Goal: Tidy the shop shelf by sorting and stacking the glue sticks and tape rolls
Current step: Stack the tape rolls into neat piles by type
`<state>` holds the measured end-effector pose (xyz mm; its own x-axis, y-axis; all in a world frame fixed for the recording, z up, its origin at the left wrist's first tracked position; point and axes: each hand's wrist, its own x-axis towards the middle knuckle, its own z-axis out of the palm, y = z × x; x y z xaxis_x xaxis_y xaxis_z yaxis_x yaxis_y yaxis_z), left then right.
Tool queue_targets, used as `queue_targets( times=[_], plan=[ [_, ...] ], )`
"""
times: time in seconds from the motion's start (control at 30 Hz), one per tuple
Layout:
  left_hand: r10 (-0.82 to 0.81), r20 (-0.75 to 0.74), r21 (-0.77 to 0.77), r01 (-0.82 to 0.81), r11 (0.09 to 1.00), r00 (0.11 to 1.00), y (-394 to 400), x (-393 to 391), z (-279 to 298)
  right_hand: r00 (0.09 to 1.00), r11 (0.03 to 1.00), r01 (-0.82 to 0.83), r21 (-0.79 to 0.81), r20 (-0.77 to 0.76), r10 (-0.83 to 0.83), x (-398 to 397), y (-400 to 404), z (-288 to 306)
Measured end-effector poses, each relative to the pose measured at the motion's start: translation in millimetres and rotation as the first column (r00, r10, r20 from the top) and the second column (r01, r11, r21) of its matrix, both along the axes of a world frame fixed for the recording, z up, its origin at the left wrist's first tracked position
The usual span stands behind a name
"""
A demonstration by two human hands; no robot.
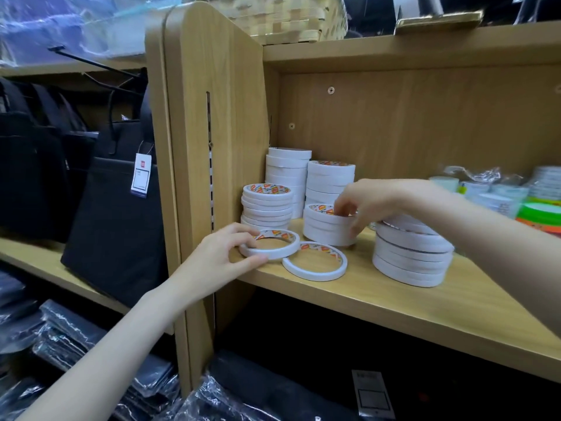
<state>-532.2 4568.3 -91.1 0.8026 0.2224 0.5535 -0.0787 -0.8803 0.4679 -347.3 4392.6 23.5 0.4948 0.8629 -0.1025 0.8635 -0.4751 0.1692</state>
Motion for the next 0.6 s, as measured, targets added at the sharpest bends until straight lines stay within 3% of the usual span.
queue_targets(
  times=[0.13,0.37,0.47,0.6],
  plan=[
    [-0.008,-0.018,-0.011,0.008,1.000,1.000,2,-2,2,0.999,0.998,-0.001,-0.066,0.041,0.004,-4,12,2],
    [-0.033,0.036,-0.173,0.039,0.984,0.999,6,-1,4,0.997,0.996,-0.065,0.061,-0.031,0.067,5,7,4],
    [-0.013,0.041,-0.209,0.021,0.978,0.999,7,1,7,0.996,0.998,-0.061,0.019,-0.061,0.063,5,6,5],
    [0.010,0.031,-0.219,-0.003,0.976,0.999,9,1,8,1.000,0.993,-0.018,-0.116,0.009,0.019,-1,16,2]
  ],
)
